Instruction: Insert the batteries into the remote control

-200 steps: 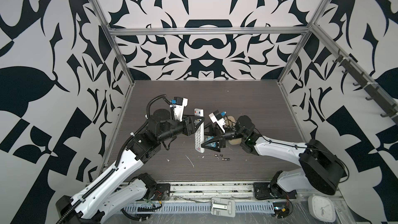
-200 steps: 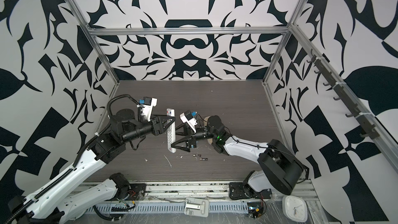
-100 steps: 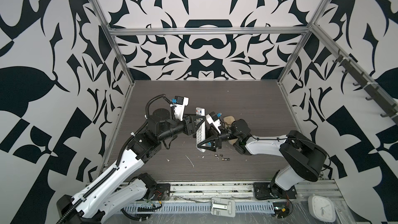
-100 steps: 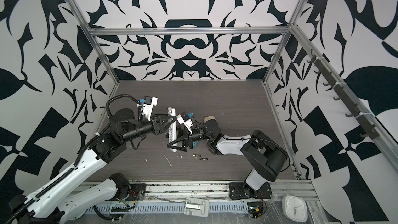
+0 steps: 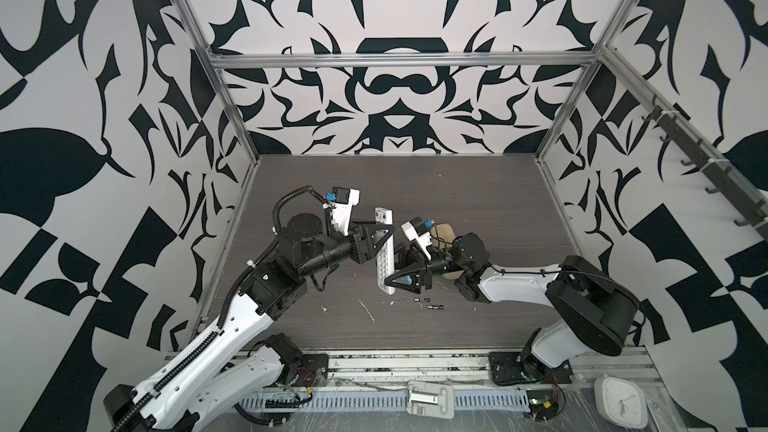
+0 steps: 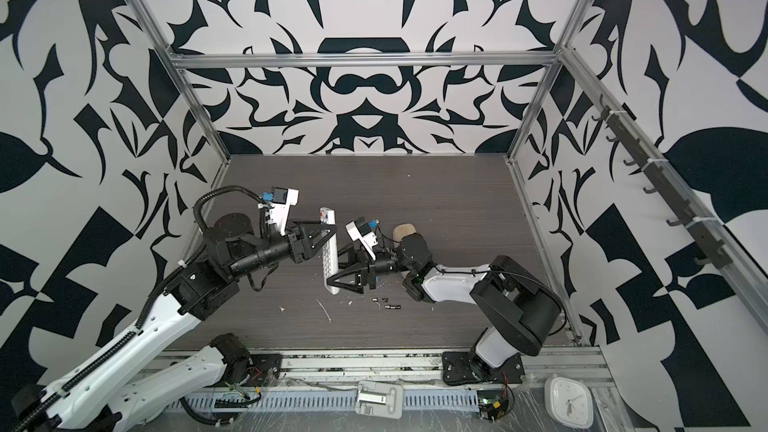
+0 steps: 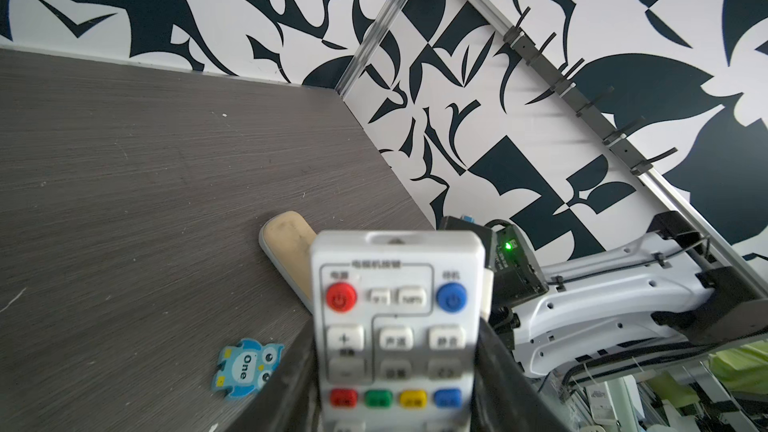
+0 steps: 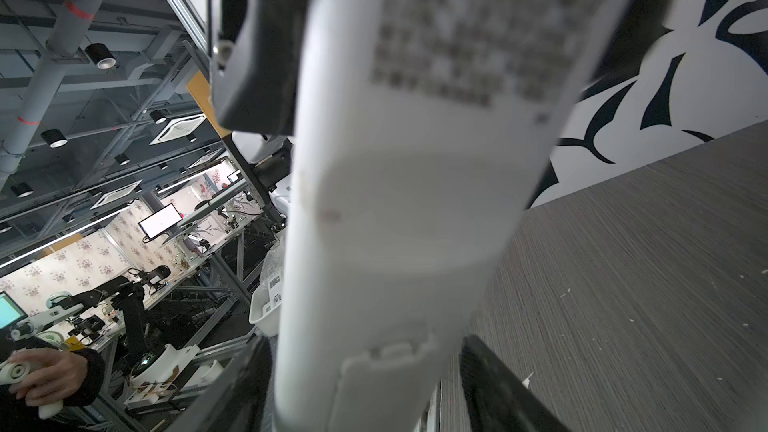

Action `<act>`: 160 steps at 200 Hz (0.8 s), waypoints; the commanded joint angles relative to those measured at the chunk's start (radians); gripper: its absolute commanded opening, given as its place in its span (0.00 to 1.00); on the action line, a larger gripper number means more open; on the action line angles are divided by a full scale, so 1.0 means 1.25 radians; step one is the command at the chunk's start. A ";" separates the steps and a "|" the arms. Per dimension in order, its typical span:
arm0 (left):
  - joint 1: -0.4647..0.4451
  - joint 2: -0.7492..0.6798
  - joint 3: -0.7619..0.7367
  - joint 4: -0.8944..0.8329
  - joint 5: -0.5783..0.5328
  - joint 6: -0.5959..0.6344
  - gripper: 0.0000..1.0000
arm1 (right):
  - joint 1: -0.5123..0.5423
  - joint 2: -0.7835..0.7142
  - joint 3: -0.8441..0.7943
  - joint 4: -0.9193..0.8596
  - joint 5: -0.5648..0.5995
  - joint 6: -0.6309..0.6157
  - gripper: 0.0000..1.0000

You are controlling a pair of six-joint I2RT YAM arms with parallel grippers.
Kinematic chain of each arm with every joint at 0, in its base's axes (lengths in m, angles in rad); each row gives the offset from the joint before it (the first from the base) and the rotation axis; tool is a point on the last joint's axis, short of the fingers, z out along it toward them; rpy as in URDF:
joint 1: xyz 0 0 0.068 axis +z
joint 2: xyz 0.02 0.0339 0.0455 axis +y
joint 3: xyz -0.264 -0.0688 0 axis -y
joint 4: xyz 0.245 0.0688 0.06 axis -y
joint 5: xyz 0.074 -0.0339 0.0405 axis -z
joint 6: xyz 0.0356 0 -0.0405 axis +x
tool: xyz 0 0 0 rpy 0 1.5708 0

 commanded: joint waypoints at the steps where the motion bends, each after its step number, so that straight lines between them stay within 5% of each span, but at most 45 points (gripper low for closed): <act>1: 0.002 -0.017 -0.012 0.034 -0.001 0.003 0.05 | 0.005 -0.018 0.005 0.045 0.009 -0.015 0.75; 90: 0.002 -0.014 -0.021 0.062 -0.018 0.003 0.06 | 0.023 0.018 0.028 0.045 -0.009 -0.017 0.70; 160: 0.002 -0.008 -0.017 0.068 -0.024 0.005 0.05 | 0.025 -0.004 0.012 0.045 0.010 -0.029 0.31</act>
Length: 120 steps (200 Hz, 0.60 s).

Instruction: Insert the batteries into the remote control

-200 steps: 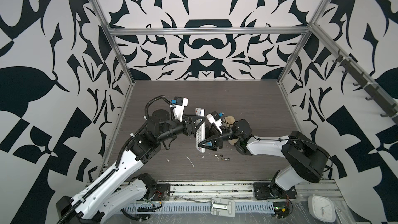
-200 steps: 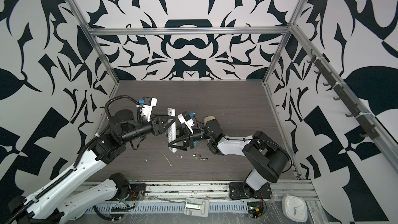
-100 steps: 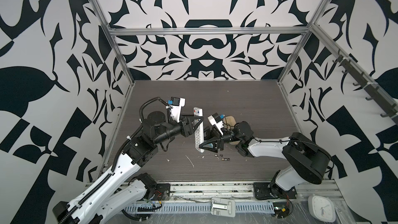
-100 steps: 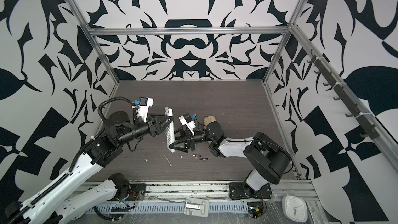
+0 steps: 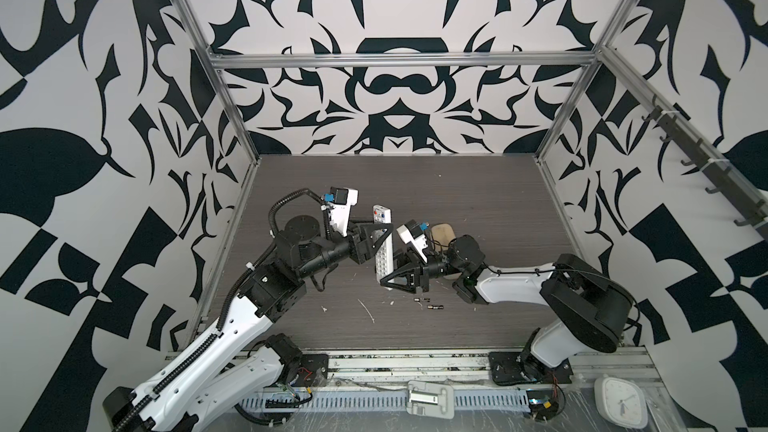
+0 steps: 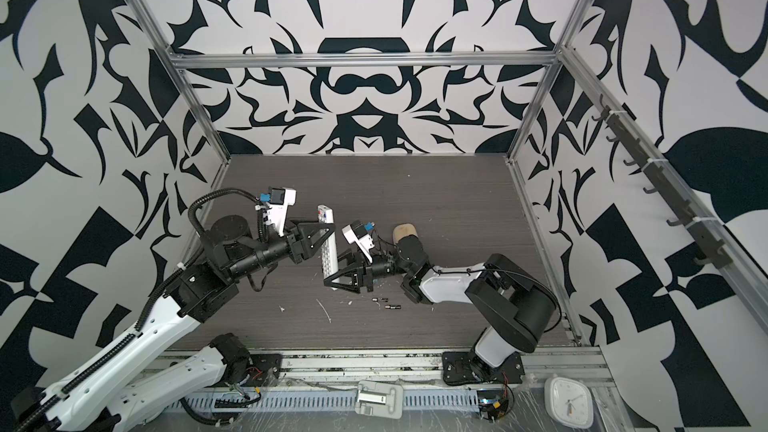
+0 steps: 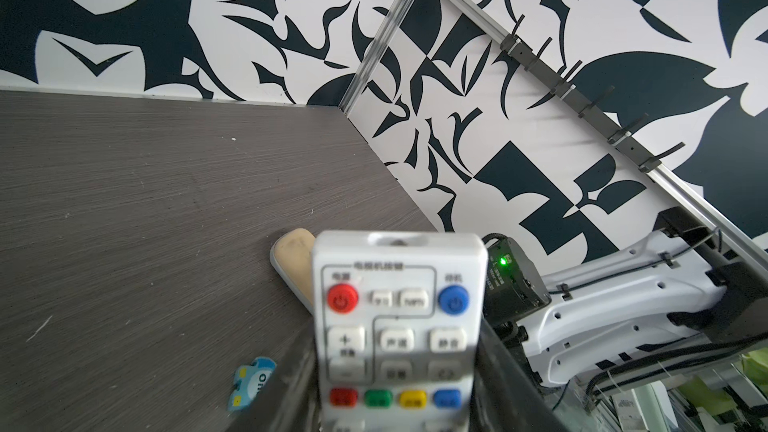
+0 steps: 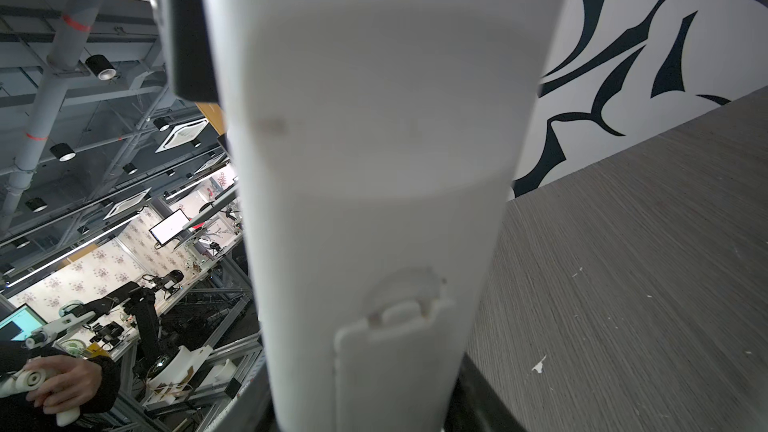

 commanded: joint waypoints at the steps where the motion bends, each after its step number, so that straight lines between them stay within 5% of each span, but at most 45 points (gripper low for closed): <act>1: 0.002 -0.003 -0.002 0.038 -0.003 -0.037 0.05 | 0.005 -0.027 0.010 0.055 0.005 -0.049 0.30; 25: 0.003 -0.014 -0.007 0.022 -0.027 -0.034 0.17 | 0.003 -0.035 0.003 0.054 0.021 -0.053 0.09; 50: 0.002 -0.025 -0.007 -0.013 -0.081 -0.031 0.66 | -0.024 -0.055 -0.006 0.028 0.047 -0.064 0.00; 69: 0.002 -0.034 -0.005 -0.059 -0.149 -0.028 1.00 | -0.031 -0.136 0.004 -0.218 0.107 -0.224 0.00; 97: 0.002 -0.068 0.003 -0.113 -0.248 -0.029 0.99 | -0.005 -0.284 0.093 -0.793 0.381 -0.558 0.00; 120: 0.002 -0.077 0.022 -0.155 -0.302 -0.045 0.99 | 0.001 -0.315 0.149 -0.992 0.643 -0.674 0.00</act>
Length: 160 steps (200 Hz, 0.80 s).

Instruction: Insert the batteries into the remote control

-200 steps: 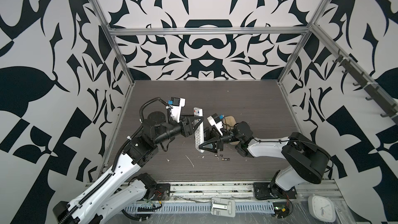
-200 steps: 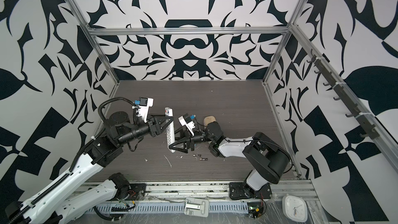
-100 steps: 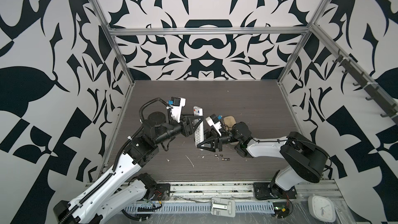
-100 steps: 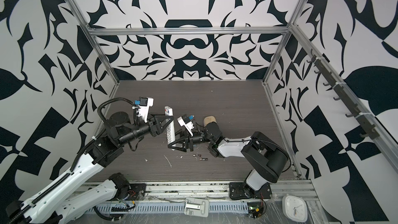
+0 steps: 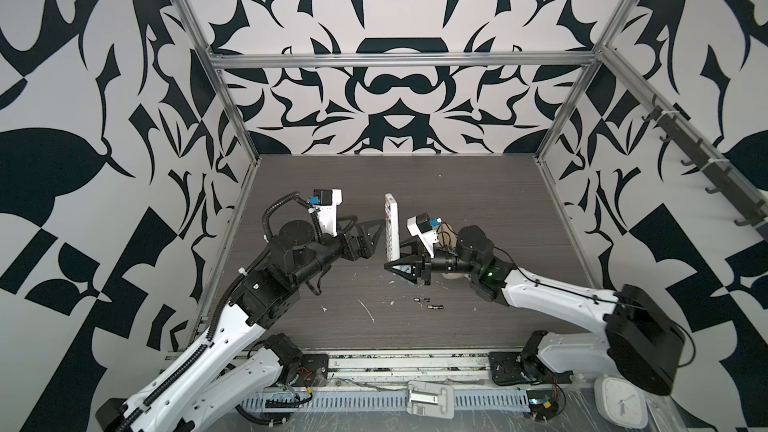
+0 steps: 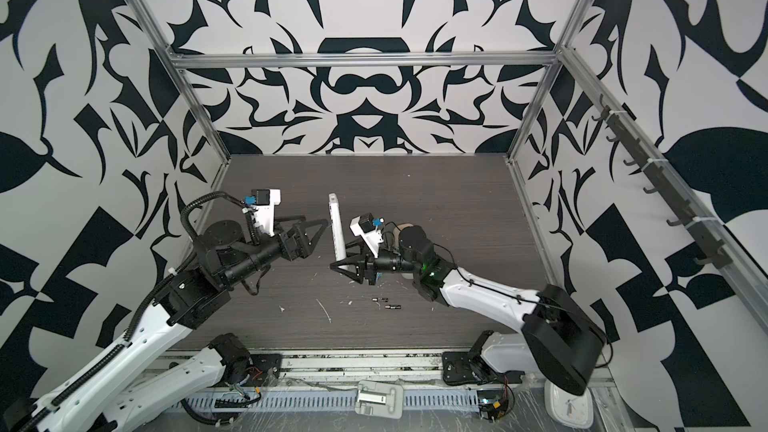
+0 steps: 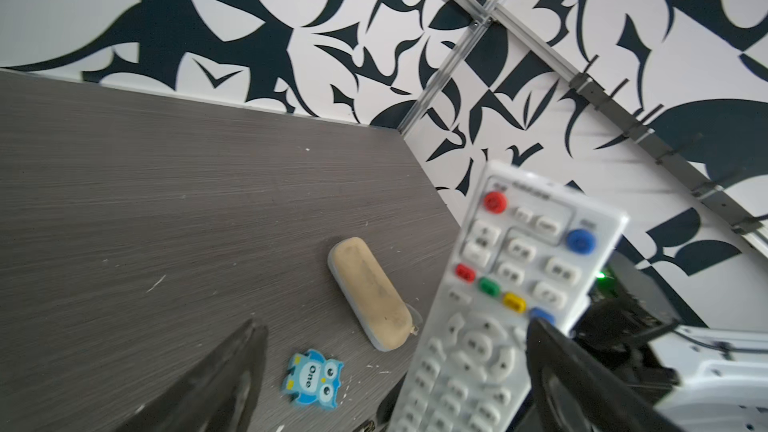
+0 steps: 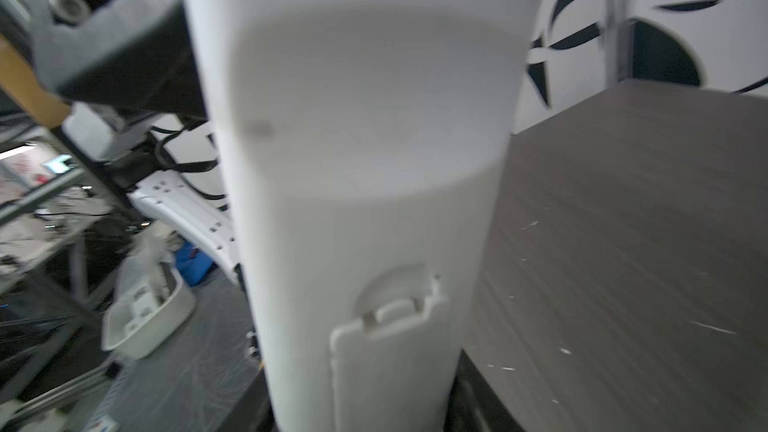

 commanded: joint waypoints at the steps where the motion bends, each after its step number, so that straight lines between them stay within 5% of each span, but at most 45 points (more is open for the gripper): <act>1: 0.003 -0.017 0.024 -0.066 -0.100 -0.019 0.99 | 0.009 -0.038 0.078 -0.336 0.331 -0.246 0.00; 23: 0.003 -0.008 0.061 -0.132 -0.169 -0.035 0.99 | 0.010 -0.005 0.087 -0.369 0.548 -0.293 0.00; 62: 0.003 0.029 0.103 -0.141 -0.129 -0.065 0.99 | 0.027 0.076 0.122 -0.359 0.807 -0.297 0.00; 116: 0.003 0.125 0.041 0.035 -0.148 -0.118 0.95 | 0.109 0.105 0.146 -0.315 0.834 -0.286 0.00; 160: 0.003 0.187 0.035 0.118 -0.094 -0.113 0.90 | 0.167 0.104 0.155 -0.310 0.762 -0.232 0.00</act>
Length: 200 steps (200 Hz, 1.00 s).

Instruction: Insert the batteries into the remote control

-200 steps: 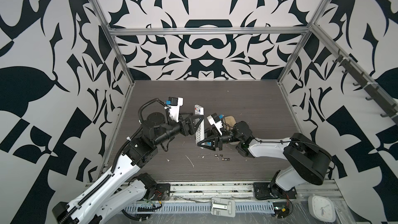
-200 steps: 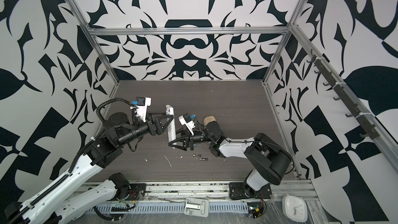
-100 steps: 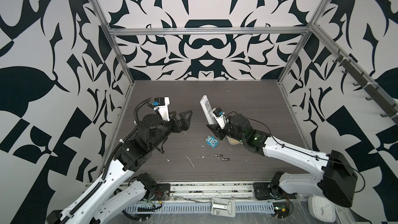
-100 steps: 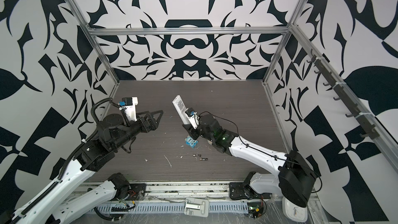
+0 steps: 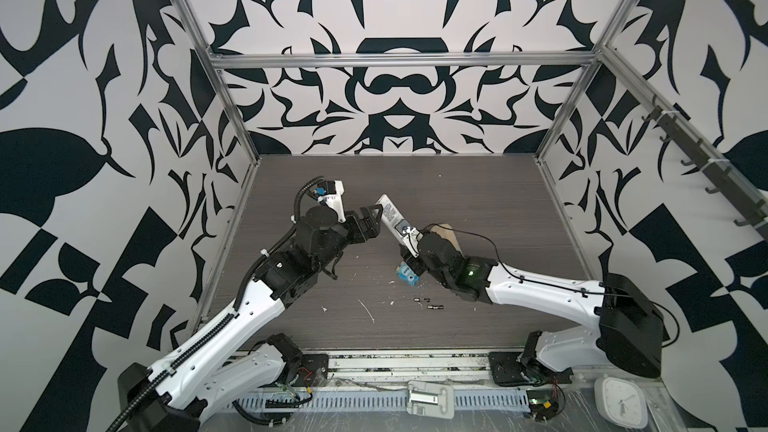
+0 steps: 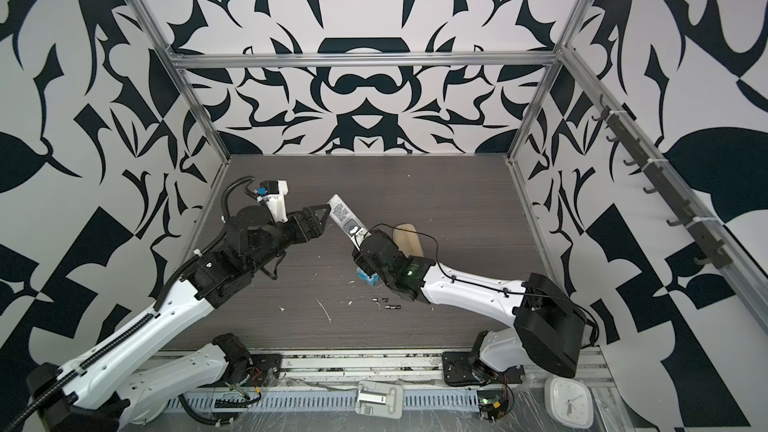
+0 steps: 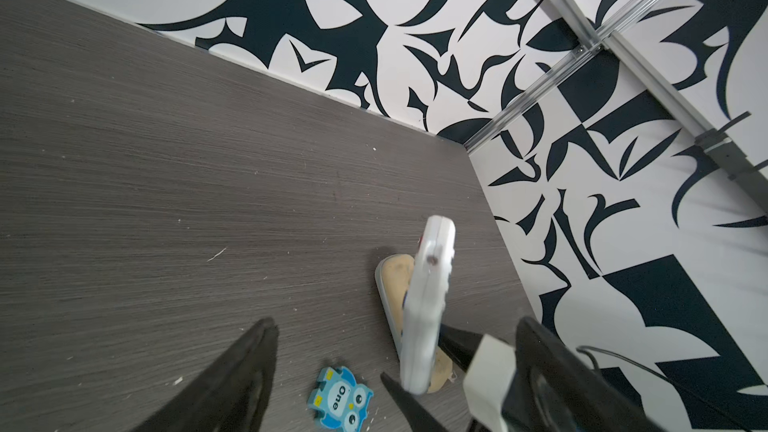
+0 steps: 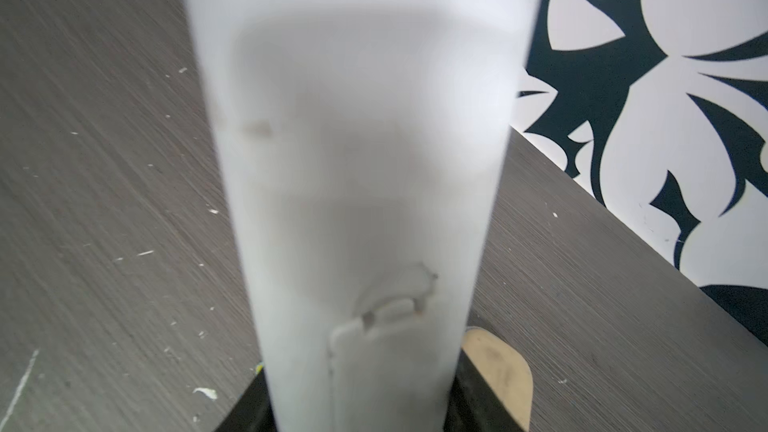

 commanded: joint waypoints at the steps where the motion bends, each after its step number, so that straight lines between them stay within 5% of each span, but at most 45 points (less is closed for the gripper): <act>1: 0.003 0.015 -0.003 0.082 0.028 -0.010 0.90 | 0.020 -0.015 0.031 0.039 -0.024 0.042 0.00; 26: 0.002 0.024 -0.023 0.114 0.022 -0.026 0.86 | 0.045 -0.019 0.033 0.042 -0.026 0.062 0.00; 75: 0.002 0.019 -0.066 0.137 -0.004 -0.059 0.60 | 0.055 -0.013 0.055 0.022 -0.033 0.116 0.00; 149: 0.002 0.022 -0.105 0.163 -0.001 -0.056 0.44 | 0.083 0.017 0.082 0.020 -0.051 0.111 0.00; 200: 0.002 -0.005 -0.112 0.151 0.001 -0.017 0.14 | 0.086 0.002 0.080 0.021 -0.070 0.105 0.01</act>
